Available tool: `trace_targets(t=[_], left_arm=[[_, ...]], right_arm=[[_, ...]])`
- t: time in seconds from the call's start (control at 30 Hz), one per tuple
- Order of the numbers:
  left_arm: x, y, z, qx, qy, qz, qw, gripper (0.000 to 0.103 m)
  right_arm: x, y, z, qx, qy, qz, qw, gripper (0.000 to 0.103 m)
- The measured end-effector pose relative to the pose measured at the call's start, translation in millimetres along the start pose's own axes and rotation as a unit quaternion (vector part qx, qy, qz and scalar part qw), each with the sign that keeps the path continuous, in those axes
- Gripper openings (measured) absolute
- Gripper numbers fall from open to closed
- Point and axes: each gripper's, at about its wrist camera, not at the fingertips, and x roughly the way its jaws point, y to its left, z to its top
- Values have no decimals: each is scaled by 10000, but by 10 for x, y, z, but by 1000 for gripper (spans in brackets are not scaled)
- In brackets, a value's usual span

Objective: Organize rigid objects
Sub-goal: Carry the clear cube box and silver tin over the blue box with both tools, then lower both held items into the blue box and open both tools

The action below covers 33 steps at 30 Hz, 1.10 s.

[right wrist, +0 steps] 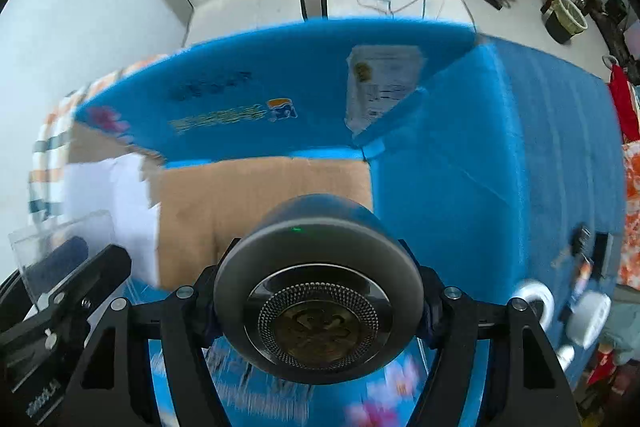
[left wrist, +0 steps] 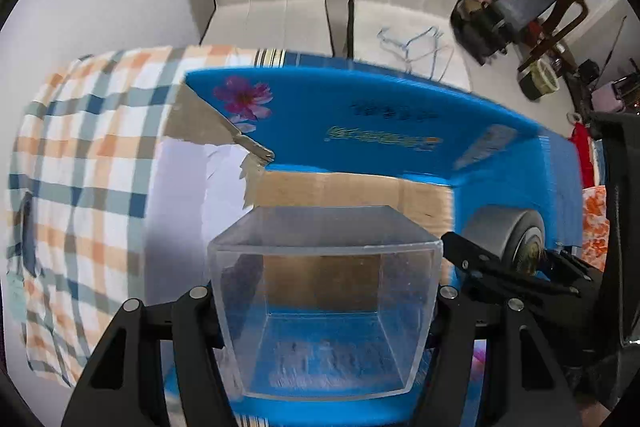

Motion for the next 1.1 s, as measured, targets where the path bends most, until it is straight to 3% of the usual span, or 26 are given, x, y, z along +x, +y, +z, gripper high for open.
trace_targets(t=[0.3,0.43,0.53,0.6,0.7,0.77,0.87,1.1], left_arm=[[675,202,253,-151,601,-192,9979,62],[805,296,339,-322,796,-516,9950,62],[920,350,371,-480,1042,-891,9894,62],[960,340,370,-464,1092,-900,9888,62],[988,290,355,-431,1170,-955,9876,62],[973,270,344,-431,1165,-961,9876,62],[964,220,334,-395,1184,-979,9873,62],[984,0,350,-95,1242,-958,9876,62]], right_arm=[[615,86,292,1,305,-135,9994,73],[719,71,360,6,446,-99,9990,74],[751,92,389,-167,583,-77,9981,74],[766,89,413,-305,684,-12,9972,75],[752,159,396,-436,806,173,9956,90],[692,191,399,-541,763,62,9956,97],[595,197,375,-643,688,-148,9954,98],[569,95,256,-538,807,-97,9952,98]])
